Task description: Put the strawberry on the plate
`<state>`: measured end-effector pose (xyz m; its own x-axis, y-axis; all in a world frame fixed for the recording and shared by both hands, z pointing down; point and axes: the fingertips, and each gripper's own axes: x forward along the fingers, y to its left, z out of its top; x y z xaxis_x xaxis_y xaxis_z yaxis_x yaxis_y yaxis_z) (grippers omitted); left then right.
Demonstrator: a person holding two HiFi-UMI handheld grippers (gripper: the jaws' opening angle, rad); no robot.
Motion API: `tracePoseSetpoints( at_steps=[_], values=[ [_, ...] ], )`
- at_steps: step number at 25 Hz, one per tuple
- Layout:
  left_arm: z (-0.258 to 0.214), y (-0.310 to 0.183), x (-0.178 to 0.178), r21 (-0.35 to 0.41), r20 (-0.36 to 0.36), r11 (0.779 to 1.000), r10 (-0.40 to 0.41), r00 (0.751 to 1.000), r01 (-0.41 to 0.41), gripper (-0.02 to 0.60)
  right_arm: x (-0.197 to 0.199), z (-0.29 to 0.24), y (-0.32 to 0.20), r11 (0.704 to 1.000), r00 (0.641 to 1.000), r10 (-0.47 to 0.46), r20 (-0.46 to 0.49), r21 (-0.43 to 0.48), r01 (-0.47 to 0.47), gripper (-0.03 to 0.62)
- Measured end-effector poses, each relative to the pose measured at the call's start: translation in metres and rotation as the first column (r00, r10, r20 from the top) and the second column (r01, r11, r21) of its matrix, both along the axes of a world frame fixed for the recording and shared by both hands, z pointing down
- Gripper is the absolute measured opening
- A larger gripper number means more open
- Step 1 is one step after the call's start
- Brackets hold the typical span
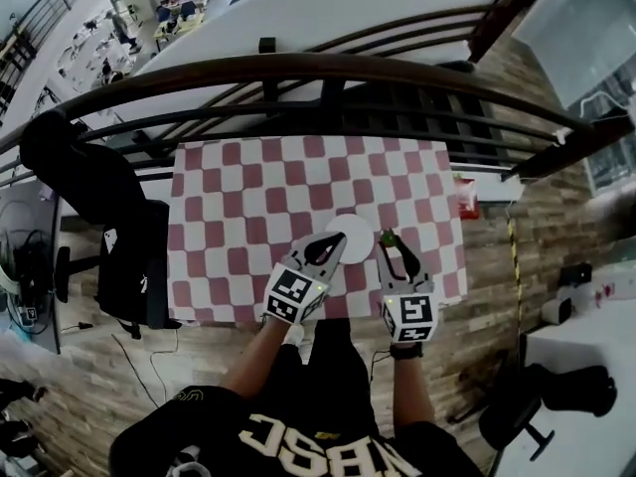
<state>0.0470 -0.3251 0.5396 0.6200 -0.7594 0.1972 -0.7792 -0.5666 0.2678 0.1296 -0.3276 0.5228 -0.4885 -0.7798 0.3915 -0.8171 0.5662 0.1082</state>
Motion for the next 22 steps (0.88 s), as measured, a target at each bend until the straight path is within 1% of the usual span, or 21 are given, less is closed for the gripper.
tracePoseSetpoints(
  at_steps=[2, 3, 4, 6, 8, 9, 10, 12, 14, 15, 16, 17, 19, 20, 21, 22],
  values=[
    [0.011, -0.013, -0.005, -0.020, 0.000, 1.000, -0.011, 1.000, 0.011, 0.015, -0.012, 0.012, -0.011, 0.995, 0.994, -0.098, -0.051, -0.021, 0.097, 0.143],
    [0.017, -0.017, -0.007, -0.030, 0.009, 0.999, -0.018, 1.000, 0.018, 0.015, -0.018, 0.020, -0.015, 0.987, 0.984, -0.157, -0.090, -0.033, 0.154, 0.143],
    [0.024, -0.021, -0.009, -0.043, 0.019, 0.999, -0.026, 0.999, 0.026, 0.015, -0.024, 0.029, -0.018, 0.976, 0.967, -0.217, -0.132, -0.048, 0.212, 0.144],
    [0.040, -0.030, -0.012, -0.078, 0.030, 0.996, -0.041, 0.999, 0.044, 0.015, -0.035, 0.052, -0.024, 0.945, 0.920, -0.328, -0.216, -0.078, 0.319, 0.143],
    [0.056, -0.041, -0.017, -0.106, 0.038, 0.993, -0.057, 0.998, 0.060, 0.015, -0.042, 0.076, -0.032, 0.905, 0.851, -0.422, -0.313, -0.097, 0.414, 0.144],
    [0.064, -0.044, -0.019, -0.120, 0.044, 0.990, -0.064, 0.997, 0.069, 0.015, -0.046, 0.088, -0.034, 0.881, 0.804, -0.465, -0.369, -0.104, 0.462, 0.144],
    [0.072, -0.044, -0.021, -0.137, 0.049, 0.988, -0.071, 0.996, 0.077, 0.015, -0.049, 0.101, -0.033, 0.852, 0.750, -0.507, -0.425, -0.114, 0.511, 0.144],
    [0.086, -0.043, -0.026, -0.173, 0.061, 0.980, -0.085, 0.994, 0.095, 0.015, -0.054, 0.130, -0.029, 0.782, 0.627, -0.584, -0.516, -0.147, 0.606, 0.144],
    [0.100, -0.043, -0.029, -0.201, 0.074, 0.973, -0.096, 0.993, 0.110, 0.015, -0.056, 0.161, -0.026, 0.711, 0.511, -0.646, -0.567, -0.201, 0.674, 0.144],
    [0.107, -0.044, -0.030, -0.212, 0.079, 0.970, -0.101, 0.992, 0.115, 0.015, -0.055, 0.178, -0.024, 0.680, 0.463, -0.671, -0.579, -0.233, 0.695, 0.144],
    [0.113, -0.045, -0.031, -0.223, 0.084, 0.967, -0.105, 0.991, 0.121, 0.015, -0.055, 0.195, -0.023, 0.655, 0.423, -0.693, -0.584, -0.266, 0.707, 0.144],
    [0.120, -0.046, -0.032, -0.235, 0.090, 0.964, -0.108, 0.990, 0.126, 0.015, -0.053, 0.211, -0.023, 0.636, 0.391, -0.713, -0.583, -0.302, 0.710, 0.143],
    [0.132, -0.046, -0.034, -0.252, 0.104, 0.958, -0.113, 0.988, 0.136, 0.015, -0.049, 0.242, -0.021, 0.607, 0.341, -0.747, -0.571, -0.376, 0.700, 0.144],
    [0.137, -0.046, -0.035, -0.258, 0.111, 0.956, -0.114, 0.987, 0.139, 0.015, -0.047, 0.254, -0.020, 0.596, 0.324, -0.761, -0.562, -0.409, 0.691, 0.144],
    [0.140, -0.046, -0.035, -0.265, 0.114, 0.954, -0.114, 0.987, 0.141, 0.015, -0.045, 0.264, -0.019, 0.588, 0.317, -0.774, -0.549, -0.435, 0.682, 0.144],
    [0.143, -0.045, -0.035, -0.272, 0.117, 0.952, -0.114, 0.987, 0.142, 0.015, -0.044, 0.271, -0.018, 0.583, 0.321, -0.785, -0.530, -0.456, 0.673, 0.144]
  ],
)
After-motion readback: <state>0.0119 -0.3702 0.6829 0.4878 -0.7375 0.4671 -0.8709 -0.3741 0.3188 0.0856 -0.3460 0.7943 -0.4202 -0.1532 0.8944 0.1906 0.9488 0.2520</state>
